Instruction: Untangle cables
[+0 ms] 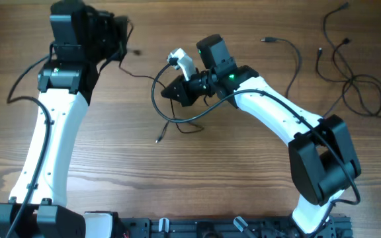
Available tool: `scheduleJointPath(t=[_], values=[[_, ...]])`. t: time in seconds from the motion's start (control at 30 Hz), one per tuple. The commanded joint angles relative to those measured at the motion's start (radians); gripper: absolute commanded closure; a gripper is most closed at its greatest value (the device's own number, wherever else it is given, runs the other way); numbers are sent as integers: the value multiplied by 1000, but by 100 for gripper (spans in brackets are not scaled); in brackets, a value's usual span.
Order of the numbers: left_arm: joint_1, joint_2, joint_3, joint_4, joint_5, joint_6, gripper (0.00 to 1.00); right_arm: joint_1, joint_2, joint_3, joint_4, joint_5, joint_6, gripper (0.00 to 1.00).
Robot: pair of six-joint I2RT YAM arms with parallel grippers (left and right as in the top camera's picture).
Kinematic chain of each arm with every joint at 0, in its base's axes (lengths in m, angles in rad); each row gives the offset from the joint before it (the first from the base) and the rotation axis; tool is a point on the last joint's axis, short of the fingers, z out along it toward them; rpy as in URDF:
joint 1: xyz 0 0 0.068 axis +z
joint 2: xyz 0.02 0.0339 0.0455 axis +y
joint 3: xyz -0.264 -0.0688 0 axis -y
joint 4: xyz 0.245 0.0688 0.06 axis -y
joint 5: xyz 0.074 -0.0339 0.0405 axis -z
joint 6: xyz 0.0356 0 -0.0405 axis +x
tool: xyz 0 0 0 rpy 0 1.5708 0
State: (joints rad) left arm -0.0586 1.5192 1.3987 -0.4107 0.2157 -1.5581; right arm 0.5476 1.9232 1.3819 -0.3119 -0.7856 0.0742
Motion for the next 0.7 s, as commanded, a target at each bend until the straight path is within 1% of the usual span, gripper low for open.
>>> scheduleJointPath(t=[0.0,0.03,0.13,0.23,0.27,0.3,0.33,0.37,0.43,0.53,0.63,0.67], values=[[5,0,-6,-108,-204,63,96,6,-8,10,-19,-35,-18,96],[5,0,-6,-147,-211,64,96,6,-8,10,-22,-35,-12,96],[2,2,-7,-240,-211,72,96,5,-8,10,-22,-35,67,96],[-5,2,-8,-249,-209,180,96,0,-10,11,-5,-36,69,96],[-7,2,-8,-249,-210,198,89,-3,-14,11,1,-36,86,96],[-7,2,-8,-249,-210,213,71,-7,-19,11,5,-36,95,96],[-7,2,-8,-249,-210,237,41,-14,-32,11,9,-35,106,96],[-7,2,-8,-249,-210,282,0,-23,-49,11,12,-34,109,96],[-7,2,-8,-249,-210,356,0,-47,-90,11,11,-29,129,96],[-7,2,-8,-245,-210,454,0,-81,-149,11,8,-16,233,96],[-7,2,-8,-232,-210,538,0,-121,-220,14,9,-16,295,96],[-7,2,-8,-233,-210,549,0,-137,-245,16,11,-16,306,96]])
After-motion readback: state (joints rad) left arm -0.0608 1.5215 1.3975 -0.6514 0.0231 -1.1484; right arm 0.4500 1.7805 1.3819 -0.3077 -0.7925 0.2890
